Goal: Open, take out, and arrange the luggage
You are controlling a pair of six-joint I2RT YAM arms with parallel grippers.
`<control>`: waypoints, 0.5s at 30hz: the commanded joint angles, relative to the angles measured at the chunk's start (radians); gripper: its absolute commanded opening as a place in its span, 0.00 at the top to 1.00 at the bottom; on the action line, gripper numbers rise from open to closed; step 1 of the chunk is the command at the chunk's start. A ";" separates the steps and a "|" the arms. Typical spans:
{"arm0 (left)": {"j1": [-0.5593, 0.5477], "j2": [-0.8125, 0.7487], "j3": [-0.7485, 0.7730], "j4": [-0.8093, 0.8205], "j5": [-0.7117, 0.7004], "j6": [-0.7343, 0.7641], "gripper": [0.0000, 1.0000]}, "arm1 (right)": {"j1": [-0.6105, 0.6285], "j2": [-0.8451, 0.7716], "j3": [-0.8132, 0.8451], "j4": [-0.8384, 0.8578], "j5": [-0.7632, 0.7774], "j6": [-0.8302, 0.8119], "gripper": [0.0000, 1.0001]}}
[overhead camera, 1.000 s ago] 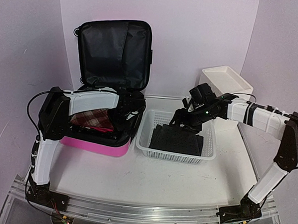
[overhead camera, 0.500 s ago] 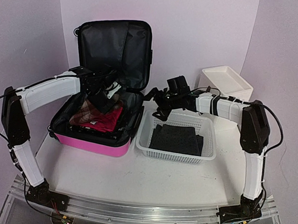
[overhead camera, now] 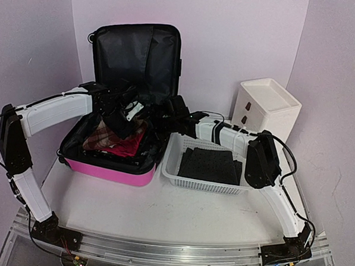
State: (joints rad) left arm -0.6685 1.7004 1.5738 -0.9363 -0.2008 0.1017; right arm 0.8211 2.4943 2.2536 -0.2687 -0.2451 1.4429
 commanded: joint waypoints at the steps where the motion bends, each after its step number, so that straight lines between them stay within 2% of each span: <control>1: -0.005 -0.069 0.000 0.035 0.035 0.008 1.00 | 0.017 0.085 0.128 -0.027 0.044 0.068 0.02; 10: -0.005 -0.072 0.000 0.035 0.074 0.010 1.00 | 0.036 0.191 0.255 -0.019 0.062 0.039 0.02; 15: -0.005 -0.085 -0.016 0.035 0.114 -0.002 1.00 | 0.035 0.236 0.305 0.016 0.133 -0.015 0.09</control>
State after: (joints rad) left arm -0.6682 1.6863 1.5578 -0.9325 -0.1513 0.1043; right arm 0.8562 2.6888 2.4794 -0.2882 -0.1902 1.4712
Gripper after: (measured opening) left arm 0.061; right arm 0.932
